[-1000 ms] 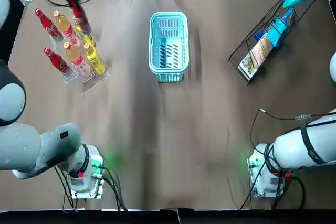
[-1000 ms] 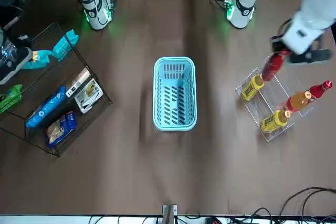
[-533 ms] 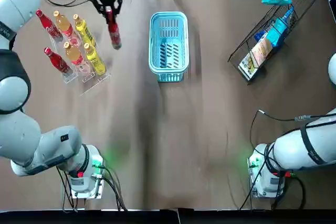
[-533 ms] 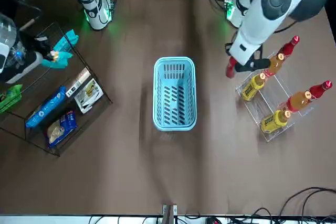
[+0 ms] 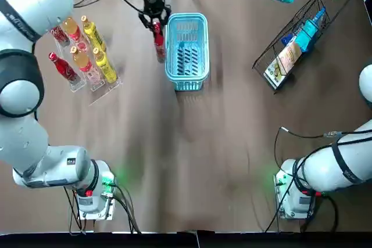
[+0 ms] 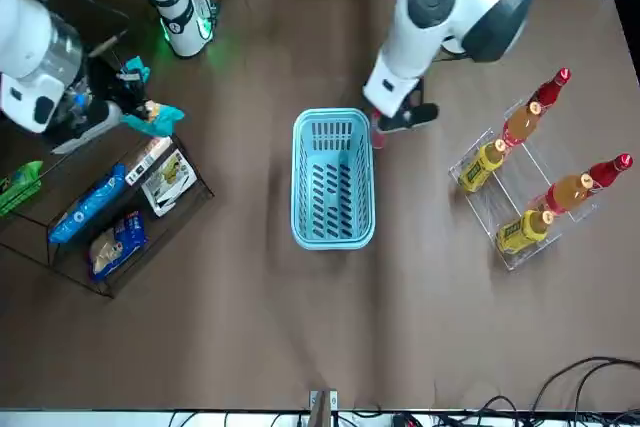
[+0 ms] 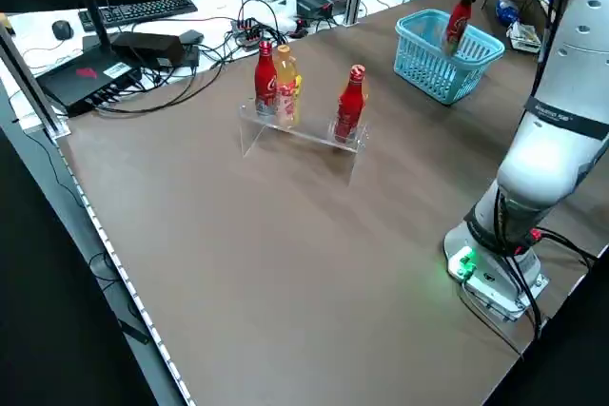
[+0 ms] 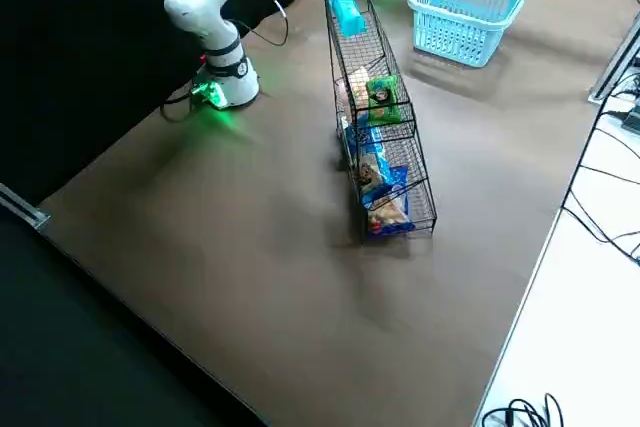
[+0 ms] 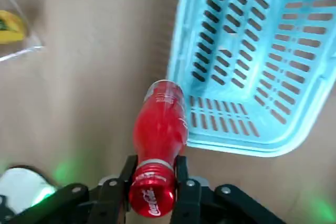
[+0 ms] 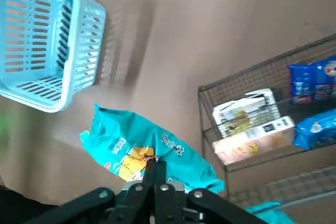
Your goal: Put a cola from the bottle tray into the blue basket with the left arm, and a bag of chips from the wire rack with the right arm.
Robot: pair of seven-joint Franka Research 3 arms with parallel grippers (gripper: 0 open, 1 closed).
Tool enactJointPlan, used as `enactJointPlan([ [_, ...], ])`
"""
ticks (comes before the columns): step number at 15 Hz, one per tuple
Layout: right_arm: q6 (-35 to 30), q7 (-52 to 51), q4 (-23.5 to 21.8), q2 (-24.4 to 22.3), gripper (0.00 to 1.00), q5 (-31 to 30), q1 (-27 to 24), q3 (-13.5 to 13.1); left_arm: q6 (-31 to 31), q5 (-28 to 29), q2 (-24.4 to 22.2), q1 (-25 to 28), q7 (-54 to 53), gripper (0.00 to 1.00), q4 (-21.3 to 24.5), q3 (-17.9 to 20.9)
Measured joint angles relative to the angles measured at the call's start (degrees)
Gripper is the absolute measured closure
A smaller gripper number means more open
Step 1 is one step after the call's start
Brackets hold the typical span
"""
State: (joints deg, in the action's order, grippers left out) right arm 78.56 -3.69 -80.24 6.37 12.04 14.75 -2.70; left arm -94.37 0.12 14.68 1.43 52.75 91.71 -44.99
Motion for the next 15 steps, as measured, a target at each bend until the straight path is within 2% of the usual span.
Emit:
enactJointPlan([
  [5, 5.2, 5.6, -0.6, 1.9, 0.99, 5.6, 1.3, 0.0, -5.1, 0.0, 3.6, -3.7, 4.5, 0.67, -1.2, 0.8],
  [11, 12.3, 10.0, -0.7, 6.6, 0.99, 7.0, 6.3, 0.0, -7.2, 0.0, 4.0, -13.2, 7.0, 0.67, -1.5, 9.9],
  [15, 14.4, 10.9, -0.8, 9.6, 0.99, 7.1, 8.9, 0.0, -8.0, 0.0, 6.4, -16.5, 9.2, 0.67, -1.5, 11.9],
])
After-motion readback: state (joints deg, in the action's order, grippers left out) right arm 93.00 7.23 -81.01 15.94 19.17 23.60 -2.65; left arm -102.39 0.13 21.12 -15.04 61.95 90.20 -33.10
